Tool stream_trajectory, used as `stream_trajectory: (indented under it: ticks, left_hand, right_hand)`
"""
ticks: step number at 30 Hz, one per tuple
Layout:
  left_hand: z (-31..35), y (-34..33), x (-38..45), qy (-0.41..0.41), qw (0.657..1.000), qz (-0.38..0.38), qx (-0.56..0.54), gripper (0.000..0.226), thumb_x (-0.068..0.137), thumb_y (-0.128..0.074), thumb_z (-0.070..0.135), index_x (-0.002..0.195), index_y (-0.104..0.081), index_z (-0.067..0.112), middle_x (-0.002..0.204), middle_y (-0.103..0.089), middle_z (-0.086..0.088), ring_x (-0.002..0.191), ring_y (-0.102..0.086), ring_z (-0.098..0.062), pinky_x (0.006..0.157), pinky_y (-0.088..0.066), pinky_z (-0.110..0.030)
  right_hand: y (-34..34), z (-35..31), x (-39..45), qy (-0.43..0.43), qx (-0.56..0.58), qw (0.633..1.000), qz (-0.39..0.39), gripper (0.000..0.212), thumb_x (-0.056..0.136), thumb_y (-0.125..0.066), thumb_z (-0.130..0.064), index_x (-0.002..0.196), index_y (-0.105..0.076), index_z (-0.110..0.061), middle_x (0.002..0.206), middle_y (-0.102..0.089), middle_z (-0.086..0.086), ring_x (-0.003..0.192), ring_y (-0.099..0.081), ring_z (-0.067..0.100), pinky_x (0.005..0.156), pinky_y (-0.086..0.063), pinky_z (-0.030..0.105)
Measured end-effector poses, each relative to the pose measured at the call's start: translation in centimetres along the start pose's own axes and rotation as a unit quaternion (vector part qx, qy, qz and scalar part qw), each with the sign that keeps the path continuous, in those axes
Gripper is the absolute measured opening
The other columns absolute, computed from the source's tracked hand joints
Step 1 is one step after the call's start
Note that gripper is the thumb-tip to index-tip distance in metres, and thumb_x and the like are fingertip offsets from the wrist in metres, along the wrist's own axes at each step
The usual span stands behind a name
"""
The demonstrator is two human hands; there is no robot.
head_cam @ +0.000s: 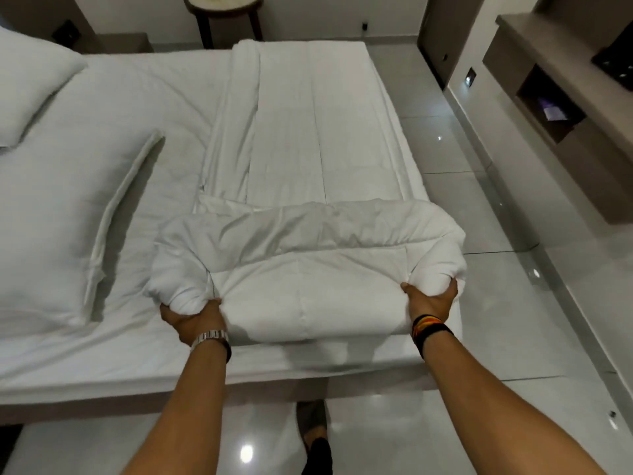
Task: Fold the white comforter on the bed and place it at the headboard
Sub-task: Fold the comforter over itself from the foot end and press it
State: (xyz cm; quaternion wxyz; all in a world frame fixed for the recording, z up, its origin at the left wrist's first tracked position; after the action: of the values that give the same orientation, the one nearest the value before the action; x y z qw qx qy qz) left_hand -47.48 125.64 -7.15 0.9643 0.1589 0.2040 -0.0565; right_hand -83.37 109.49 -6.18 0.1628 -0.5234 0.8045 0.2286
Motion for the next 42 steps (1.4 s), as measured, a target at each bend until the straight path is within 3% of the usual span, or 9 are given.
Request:
stream_trajectory:
  ticks: [5,12,15,18,22,26,30,33,42]
  left_hand:
    - [-6.4,9.6,-6.0,0.053,0.997,0.008,-0.059,0.093,0.080,-0.079,0.004,0.155,-0.034,0.035,0.141,-0.049,0.006,0.127,-0.054,-0.025,0.106,-0.040,-0.032]
    - [-8.8,17.9,-10.6,0.171,0.965,0.039,-0.193,0.084,0.087,-0.052,0.064,0.156,-0.035,0.019,0.153,-0.041,0.002,0.135,-0.046,-0.021,0.118,-0.035,-0.044]
    - [-0.9,15.5,-11.8,0.105,0.962,0.050,-0.245,0.069,0.092,-0.066,0.050,0.150,-0.030,0.036,0.154,-0.035,-0.001,0.126,-0.046,-0.018,0.111,-0.038,-0.033]
    - [8.1,9.9,-10.3,-0.024,0.970,-0.076,-0.229,0.106,0.091,-0.075,0.021,0.163,0.001,0.034,0.153,-0.043,-0.005,0.123,-0.058,-0.022,0.104,-0.046,-0.038]
    - [11.5,4.0,-4.3,-0.028,0.959,-0.190,-0.209,0.084,0.100,-0.053,0.048,0.164,0.001,0.041,0.162,-0.039,0.003,0.133,-0.058,-0.030,0.095,-0.053,-0.046]
    - [6.4,-1.5,-1.8,0.078,0.991,-0.079,-0.072,0.101,0.097,-0.065,0.050,0.165,0.003,0.022,0.171,-0.013,-0.013,0.153,-0.029,-0.034,0.121,-0.031,-0.046]
    - [-0.2,-7.0,3.4,0.161,0.983,-0.065,-0.058,0.163,0.041,-0.085,0.085,0.159,0.019,0.042,0.172,-0.011,0.001,0.150,-0.029,-0.033,0.113,-0.033,-0.070]
    - [0.3,-11.2,5.7,0.205,0.972,0.004,-0.115,0.162,0.049,-0.091,0.072,0.160,0.021,0.033,0.170,-0.011,0.000,0.149,-0.031,-0.026,0.119,-0.033,-0.060]
    - [1.7,-14.2,7.8,0.162,0.981,0.036,-0.104,0.136,0.063,-0.097,0.011,0.161,-0.007,0.040,0.158,-0.034,0.000,0.128,-0.047,-0.019,0.113,-0.044,-0.048]
  right_hand:
    - [10.8,5.2,-7.4,-0.031,-0.029,0.999,0.001,0.116,0.076,-0.091,-0.007,0.164,-0.020,-0.035,0.156,-0.046,0.011,0.137,-0.050,0.036,0.112,-0.040,0.043]
    - [17.6,6.5,-15.6,-0.114,-0.086,0.990,0.013,0.107,0.089,-0.078,-0.014,0.166,-0.007,-0.032,0.168,-0.020,0.024,0.147,-0.036,0.047,0.120,-0.029,0.059]
    - [13.1,0.5,-14.1,-0.053,-0.036,0.998,-0.012,0.118,0.088,-0.082,-0.020,0.166,0.004,-0.032,0.171,-0.014,0.020,0.152,-0.031,0.041,0.123,-0.024,0.050]
    - [7.1,-8.2,-10.6,0.086,0.050,0.991,-0.087,0.123,0.086,-0.084,-0.028,0.166,0.010,-0.032,0.160,-0.037,0.015,0.146,-0.044,0.034,0.121,-0.032,0.039]
    - [2.3,-12.6,-5.8,0.149,0.059,0.982,-0.098,0.099,0.094,-0.074,-0.031,0.166,-0.008,-0.038,0.143,-0.049,0.003,0.126,-0.058,0.018,0.109,-0.045,0.033]
    - [-0.5,-5.0,-0.3,0.064,-0.044,0.997,-0.012,0.097,0.095,-0.074,-0.039,0.168,-0.011,-0.029,0.171,-0.021,0.018,0.157,-0.024,0.033,0.125,-0.025,0.042]
    - [-4.6,1.3,3.8,-0.067,-0.065,0.996,0.015,0.129,0.080,-0.079,-0.065,0.161,0.019,-0.045,0.174,-0.001,0.019,0.158,-0.008,0.045,0.123,-0.025,0.061]
    - [-8.6,1.7,7.4,-0.096,-0.030,0.991,0.088,0.153,0.055,-0.083,-0.082,0.156,0.028,-0.048,0.171,-0.019,0.021,0.150,-0.034,0.045,0.116,-0.038,0.062]
    - [-13.1,-3.5,8.9,-0.043,-0.003,0.992,0.122,0.136,0.071,-0.096,-0.033,0.164,0.003,-0.045,0.151,-0.049,0.024,0.133,-0.055,0.040,0.109,-0.042,0.046]
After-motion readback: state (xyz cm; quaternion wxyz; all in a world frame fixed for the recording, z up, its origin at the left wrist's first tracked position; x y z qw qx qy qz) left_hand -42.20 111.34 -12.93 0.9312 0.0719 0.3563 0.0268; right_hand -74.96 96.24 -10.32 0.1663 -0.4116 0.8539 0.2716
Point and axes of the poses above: each hand's wrist, its own x-axis towards the middle knuckle, its own y-axis out of the back of the hand, z = x × y, the point moved 1 cm from there along x, towards the middle knuckle
